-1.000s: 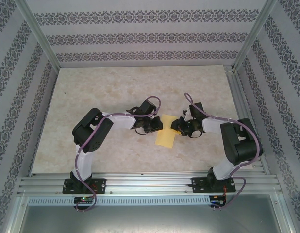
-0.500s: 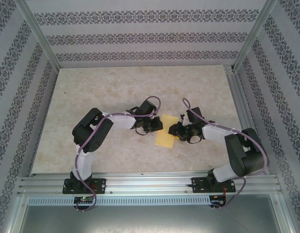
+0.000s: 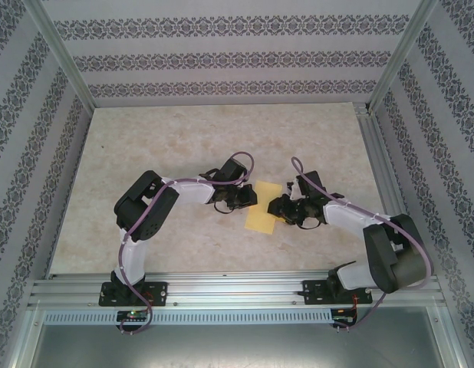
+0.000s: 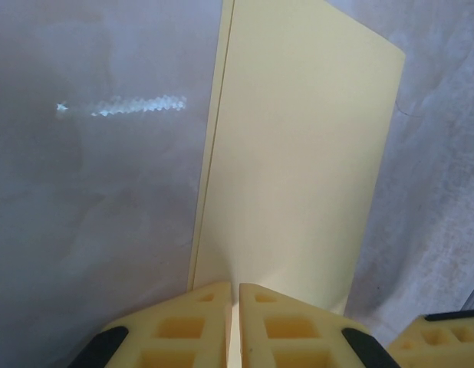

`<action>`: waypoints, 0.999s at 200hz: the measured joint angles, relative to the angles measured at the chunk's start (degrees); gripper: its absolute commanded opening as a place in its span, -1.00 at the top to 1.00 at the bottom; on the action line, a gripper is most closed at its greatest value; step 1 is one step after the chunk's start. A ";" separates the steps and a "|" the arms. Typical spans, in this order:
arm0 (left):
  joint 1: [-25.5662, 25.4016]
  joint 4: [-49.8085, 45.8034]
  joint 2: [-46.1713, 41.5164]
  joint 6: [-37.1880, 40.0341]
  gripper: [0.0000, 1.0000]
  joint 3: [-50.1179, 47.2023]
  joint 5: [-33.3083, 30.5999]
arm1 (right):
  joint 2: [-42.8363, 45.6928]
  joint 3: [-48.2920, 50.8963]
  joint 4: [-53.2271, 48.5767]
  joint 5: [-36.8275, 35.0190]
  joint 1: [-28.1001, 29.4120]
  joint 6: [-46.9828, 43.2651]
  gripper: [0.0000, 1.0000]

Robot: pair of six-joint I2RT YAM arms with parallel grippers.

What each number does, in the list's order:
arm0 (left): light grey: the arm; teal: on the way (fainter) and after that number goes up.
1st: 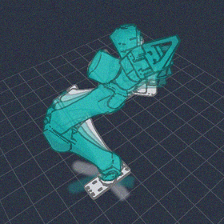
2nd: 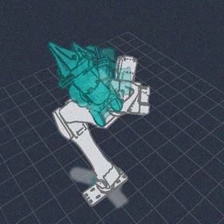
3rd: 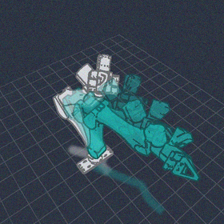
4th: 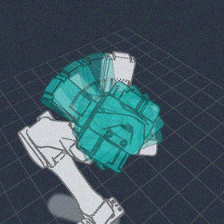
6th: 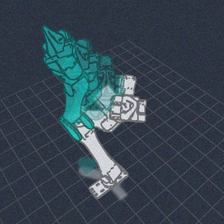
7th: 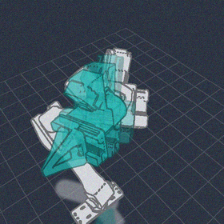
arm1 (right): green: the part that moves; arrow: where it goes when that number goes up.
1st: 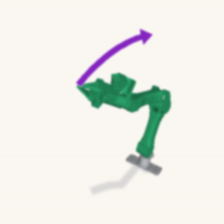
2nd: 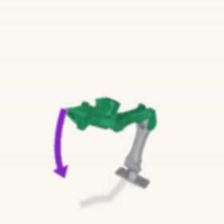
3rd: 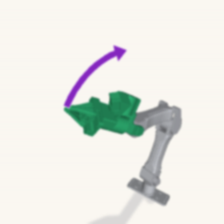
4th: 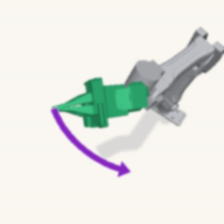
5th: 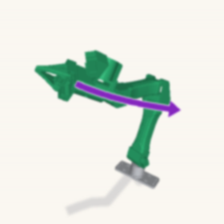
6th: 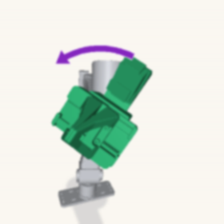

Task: Fold a paper plane with a square sheet of paper (pick it up from the middle)
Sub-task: Fold the square sheet of paper in half at the center of the table.

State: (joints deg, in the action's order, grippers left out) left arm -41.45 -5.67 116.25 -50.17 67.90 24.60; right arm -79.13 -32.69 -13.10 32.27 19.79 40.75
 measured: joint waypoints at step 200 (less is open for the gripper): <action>-0.31 -0.02 0.00 0.00 0.71 0.00 -0.02 | -0.04 5.95 2.27 -2.08 6.47 4.35 0.32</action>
State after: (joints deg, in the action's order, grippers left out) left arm -41.76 -5.69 116.25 -50.17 67.90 24.58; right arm -79.18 -26.74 -10.83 30.20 26.26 45.10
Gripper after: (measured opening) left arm 0.145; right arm 0.346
